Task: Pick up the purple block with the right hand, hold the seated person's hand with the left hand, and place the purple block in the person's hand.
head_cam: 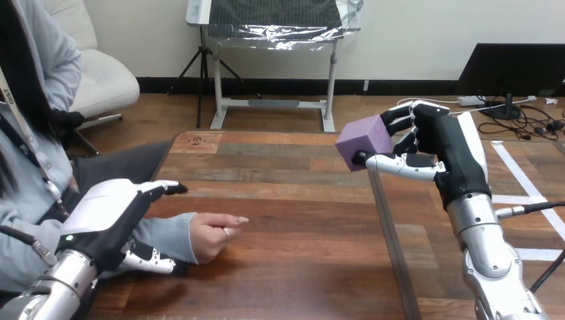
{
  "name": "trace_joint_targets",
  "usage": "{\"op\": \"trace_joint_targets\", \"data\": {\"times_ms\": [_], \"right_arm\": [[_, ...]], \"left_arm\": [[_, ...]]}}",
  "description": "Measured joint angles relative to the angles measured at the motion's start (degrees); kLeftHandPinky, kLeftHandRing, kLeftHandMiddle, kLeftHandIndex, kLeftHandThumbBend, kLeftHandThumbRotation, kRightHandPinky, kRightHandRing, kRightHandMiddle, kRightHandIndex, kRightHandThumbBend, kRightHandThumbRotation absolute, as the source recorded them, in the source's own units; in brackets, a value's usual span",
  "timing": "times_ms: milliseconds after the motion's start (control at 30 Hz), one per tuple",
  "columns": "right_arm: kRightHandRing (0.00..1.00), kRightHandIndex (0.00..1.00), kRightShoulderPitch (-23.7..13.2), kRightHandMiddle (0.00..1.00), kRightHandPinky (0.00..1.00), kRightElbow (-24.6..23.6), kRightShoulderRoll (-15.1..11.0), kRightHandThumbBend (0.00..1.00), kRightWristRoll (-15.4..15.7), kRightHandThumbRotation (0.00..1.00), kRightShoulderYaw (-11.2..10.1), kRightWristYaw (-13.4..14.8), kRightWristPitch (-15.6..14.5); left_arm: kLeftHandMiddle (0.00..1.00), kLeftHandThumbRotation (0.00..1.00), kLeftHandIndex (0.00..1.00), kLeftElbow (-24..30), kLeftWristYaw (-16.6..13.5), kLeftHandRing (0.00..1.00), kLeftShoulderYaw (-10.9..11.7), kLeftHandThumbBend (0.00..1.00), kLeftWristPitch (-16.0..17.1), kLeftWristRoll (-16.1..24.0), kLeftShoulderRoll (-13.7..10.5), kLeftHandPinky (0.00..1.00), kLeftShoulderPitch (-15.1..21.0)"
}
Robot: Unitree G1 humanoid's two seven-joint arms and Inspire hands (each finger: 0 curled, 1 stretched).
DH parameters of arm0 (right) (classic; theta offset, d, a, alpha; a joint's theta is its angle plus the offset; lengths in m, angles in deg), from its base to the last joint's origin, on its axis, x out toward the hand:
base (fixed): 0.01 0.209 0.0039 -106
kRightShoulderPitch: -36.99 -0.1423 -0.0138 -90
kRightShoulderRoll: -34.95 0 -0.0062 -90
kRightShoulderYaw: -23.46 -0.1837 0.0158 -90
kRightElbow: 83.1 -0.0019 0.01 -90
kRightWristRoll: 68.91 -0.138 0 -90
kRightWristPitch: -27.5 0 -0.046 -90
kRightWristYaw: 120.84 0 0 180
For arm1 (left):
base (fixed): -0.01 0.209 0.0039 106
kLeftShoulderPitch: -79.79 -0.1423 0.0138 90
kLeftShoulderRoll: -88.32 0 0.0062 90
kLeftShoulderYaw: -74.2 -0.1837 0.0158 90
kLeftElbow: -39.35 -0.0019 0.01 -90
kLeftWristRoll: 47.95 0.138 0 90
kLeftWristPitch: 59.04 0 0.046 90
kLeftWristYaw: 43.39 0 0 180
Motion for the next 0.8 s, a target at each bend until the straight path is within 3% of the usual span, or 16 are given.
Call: {"op": "trace_joint_targets", "data": {"times_ms": [367, 800], "right_arm": [[0.26, 0.47, 0.9, 0.39, 0.20, -4.0, 0.0, 0.77, -1.7, 0.00, -0.2, -1.8, -0.9], [0.26, 0.47, 1.8, 0.39, 0.20, -8.3, 0.0, 0.77, -1.8, 0.00, -0.9, -2.8, -3.1]], "left_arm": [[0.77, 0.22, 0.75, -2.3, -2.0, 0.78, -2.9, 1.00, -2.0, 2.6, -0.6, 0.76, 1.8], [0.72, 0.23, 0.71, -5.4, -5.1, 0.74, -5.3, 1.00, -2.0, 3.7, -0.9, 0.72, 3.1]]}}
